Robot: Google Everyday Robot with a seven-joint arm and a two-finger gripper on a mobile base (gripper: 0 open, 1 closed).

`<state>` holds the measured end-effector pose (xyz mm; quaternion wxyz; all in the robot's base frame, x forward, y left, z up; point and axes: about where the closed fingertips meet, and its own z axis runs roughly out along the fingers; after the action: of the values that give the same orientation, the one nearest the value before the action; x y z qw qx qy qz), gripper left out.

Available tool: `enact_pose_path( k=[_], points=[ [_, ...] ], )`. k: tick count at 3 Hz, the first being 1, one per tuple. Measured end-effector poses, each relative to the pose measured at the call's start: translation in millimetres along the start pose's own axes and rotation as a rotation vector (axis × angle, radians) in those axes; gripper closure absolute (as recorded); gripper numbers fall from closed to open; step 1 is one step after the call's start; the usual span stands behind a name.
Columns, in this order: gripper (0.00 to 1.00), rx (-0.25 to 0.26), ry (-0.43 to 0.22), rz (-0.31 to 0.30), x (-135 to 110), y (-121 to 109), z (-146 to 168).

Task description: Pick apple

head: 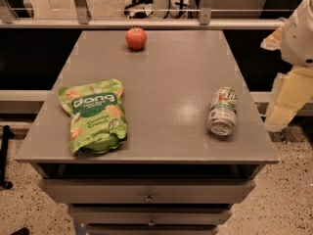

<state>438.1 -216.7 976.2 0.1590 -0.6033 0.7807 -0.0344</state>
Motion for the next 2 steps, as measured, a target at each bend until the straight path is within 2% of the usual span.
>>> enact_pose_path(
  k=[1, 2],
  points=[
    [0.00, 0.003, -0.002, 0.000, 0, 0, 0],
    [0.00, 0.023, -0.063, 0.013, -18, -26, 18]
  ],
)
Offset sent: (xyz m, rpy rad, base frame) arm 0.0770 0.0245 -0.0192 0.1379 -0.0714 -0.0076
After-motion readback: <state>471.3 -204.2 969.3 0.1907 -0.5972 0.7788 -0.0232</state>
